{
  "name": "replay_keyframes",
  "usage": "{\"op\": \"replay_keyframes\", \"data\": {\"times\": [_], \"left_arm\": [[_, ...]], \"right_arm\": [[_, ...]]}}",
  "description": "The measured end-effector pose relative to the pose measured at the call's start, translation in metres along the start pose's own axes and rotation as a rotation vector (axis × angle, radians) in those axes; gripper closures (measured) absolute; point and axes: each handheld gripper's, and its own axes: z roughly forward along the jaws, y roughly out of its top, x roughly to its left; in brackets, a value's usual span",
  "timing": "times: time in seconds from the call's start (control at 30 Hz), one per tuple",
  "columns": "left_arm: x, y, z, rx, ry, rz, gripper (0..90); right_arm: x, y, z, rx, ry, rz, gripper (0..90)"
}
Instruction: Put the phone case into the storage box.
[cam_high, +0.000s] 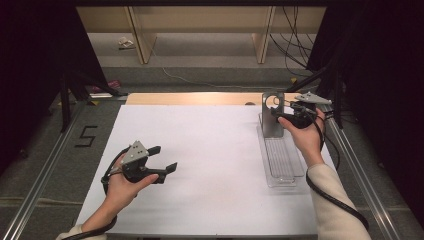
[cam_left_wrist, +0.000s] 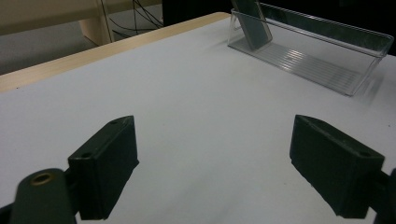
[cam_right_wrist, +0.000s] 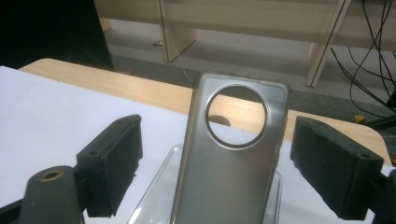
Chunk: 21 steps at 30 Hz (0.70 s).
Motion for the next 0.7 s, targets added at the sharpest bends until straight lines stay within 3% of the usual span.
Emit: {"op": "replay_keyframes", "data": {"times": [0.7], "left_arm": [[0.001,0.001,-0.001,-0.002,0.003,0.000,14.9]], "right_arm": [[0.010,-0.005,-0.019,0.000,0.043,0.010,17.0]]}}
